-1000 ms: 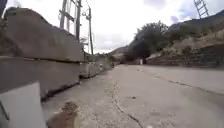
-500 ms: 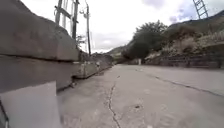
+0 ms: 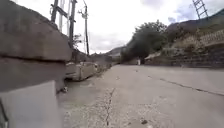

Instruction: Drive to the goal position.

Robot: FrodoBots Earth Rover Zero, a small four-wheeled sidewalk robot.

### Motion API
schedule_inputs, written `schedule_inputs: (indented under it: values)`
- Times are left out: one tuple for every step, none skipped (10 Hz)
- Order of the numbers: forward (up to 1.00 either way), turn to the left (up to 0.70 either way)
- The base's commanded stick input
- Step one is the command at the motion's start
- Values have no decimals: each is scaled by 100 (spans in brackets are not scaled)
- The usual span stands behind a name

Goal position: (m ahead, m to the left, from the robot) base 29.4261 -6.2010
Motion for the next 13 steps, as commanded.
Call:
schedule_inputs:
  values:
    - [70,0]
    - [70,0]
    - [70,0]
    - [70,0]
    - [70,0]
    - [70,0]
    - [70,0]
    - [70,0]
    - [70,0]
    - [70,0]
    - [70,0]
    - [70,0]
    - [70,0]
